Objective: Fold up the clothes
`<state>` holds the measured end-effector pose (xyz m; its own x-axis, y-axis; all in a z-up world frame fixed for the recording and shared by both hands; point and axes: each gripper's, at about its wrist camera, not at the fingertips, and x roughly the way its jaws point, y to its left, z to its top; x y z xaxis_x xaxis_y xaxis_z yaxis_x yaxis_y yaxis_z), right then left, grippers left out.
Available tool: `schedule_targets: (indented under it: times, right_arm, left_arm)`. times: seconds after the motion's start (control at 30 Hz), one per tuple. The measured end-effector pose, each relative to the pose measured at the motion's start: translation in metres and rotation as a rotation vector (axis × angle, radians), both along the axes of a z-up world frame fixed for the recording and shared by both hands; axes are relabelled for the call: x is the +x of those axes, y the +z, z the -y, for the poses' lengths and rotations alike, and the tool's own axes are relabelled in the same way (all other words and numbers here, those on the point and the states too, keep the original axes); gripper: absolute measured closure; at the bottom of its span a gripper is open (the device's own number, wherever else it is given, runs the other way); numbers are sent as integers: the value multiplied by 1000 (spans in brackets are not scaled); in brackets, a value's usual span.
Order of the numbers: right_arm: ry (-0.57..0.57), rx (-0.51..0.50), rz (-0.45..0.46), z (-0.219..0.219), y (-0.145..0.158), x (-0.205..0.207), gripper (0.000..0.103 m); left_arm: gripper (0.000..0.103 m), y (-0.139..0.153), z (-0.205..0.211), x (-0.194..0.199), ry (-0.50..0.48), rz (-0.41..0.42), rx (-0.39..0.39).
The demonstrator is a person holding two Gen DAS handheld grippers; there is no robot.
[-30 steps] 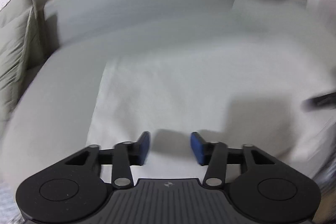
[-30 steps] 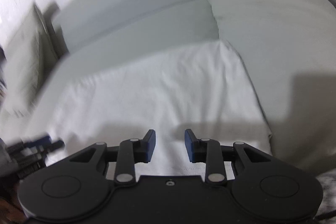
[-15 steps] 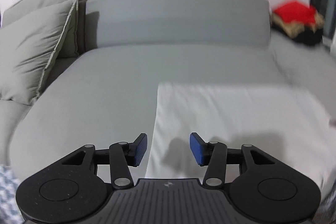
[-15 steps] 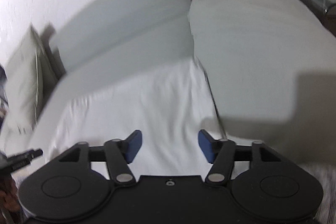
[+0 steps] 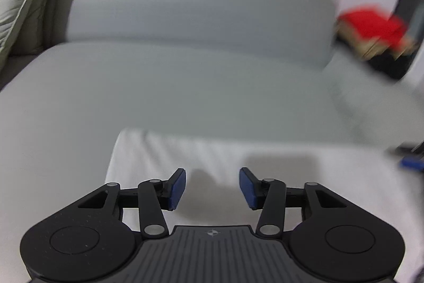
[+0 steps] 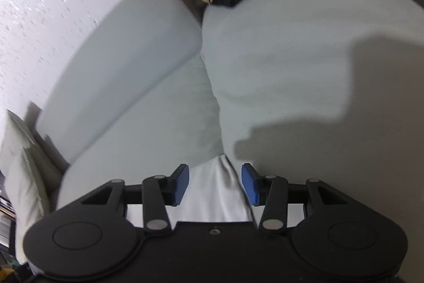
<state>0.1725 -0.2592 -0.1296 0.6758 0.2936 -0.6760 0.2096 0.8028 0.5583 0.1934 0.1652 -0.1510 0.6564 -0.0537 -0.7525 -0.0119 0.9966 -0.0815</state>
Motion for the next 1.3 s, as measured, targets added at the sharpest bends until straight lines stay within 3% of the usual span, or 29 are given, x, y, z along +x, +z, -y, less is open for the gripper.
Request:
schedule_targets:
  times: [0.07, 0.13, 0.4, 0.47, 0.53, 0.63, 0.8, 1.0, 1.2, 1.3]
  right_arm:
    - [-2, 14, -28, 1, -9, 12, 63]
    - [-11, 43, -54, 5, -16, 22, 63]
    - [-85, 212, -148, 22, -41, 32, 71]
    - [-104, 255, -171, 26, -47, 34, 95]
    - [-129, 294, -184, 32, -52, 31, 103]
    - [-123, 306, -175, 31, -52, 29, 101]
    - [-114, 326, -159, 29, -53, 26, 88]
    - [-79, 265, -164, 19, -53, 32, 91]
    - [-56, 285, -164, 12, -58, 38, 91]
    - [-53, 256, -145, 8, -55, 41, 99]
  left_arm:
    - [58, -11, 6, 7, 4, -55, 61]
    - [47, -15, 7, 8, 0, -62, 98]
    - [45, -16, 5, 3, 11, -60, 79]
    - [45, -16, 6, 3, 11, -57, 80]
    - [45, -16, 7, 2, 12, -57, 77]
    - [45, -12, 2, 5, 12, -57, 77]
    - [45, -11, -4, 3, 9, -56, 78]
    - [44, -12, -2, 5, 8, -57, 83]
    - [44, -13, -1, 6, 6, -56, 88]
    - [44, -13, -1, 6, 5, -56, 89]
